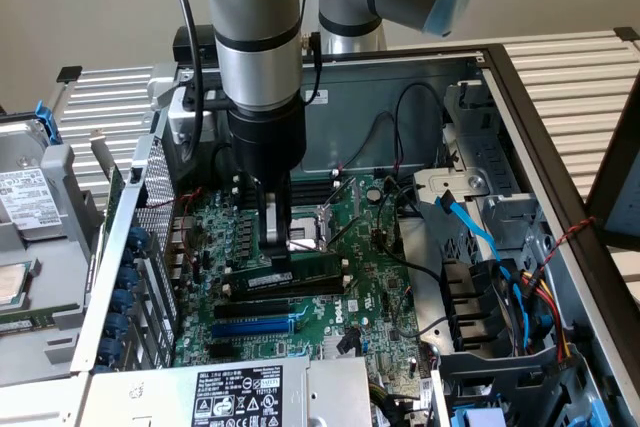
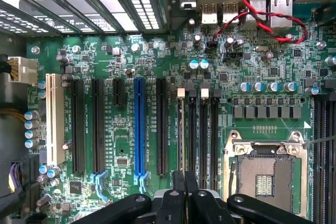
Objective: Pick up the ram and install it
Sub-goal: 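Insert the ram into the slot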
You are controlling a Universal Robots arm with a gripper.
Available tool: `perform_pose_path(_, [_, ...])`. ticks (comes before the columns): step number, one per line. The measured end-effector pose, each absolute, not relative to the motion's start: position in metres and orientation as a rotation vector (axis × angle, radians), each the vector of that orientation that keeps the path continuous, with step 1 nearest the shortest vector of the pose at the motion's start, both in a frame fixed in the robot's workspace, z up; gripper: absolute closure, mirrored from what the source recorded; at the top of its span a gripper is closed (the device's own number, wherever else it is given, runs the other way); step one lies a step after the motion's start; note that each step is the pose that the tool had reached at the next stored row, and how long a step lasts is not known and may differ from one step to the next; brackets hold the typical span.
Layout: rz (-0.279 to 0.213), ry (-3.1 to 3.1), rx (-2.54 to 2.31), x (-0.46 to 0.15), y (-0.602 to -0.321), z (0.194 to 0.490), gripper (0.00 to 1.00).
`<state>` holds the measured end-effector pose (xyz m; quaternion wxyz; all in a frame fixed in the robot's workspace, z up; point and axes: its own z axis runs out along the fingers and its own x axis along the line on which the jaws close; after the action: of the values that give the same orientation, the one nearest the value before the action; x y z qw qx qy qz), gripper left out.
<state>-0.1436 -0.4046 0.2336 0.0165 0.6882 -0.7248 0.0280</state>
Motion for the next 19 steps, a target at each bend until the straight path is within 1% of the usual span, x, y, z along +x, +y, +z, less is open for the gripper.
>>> perform_pose_path(6, [0.087, -2.254, 2.14, -0.1436, -0.4052, 0.2326, 0.88])
perform_pose_path(13, [0.127, -2.273, 2.154, -0.144, -0.4052, 0.2277, 0.88])
perform_pose_path(19, [0.129, -2.275, 2.157, -0.1436, -0.405, 0.2277, 0.88])
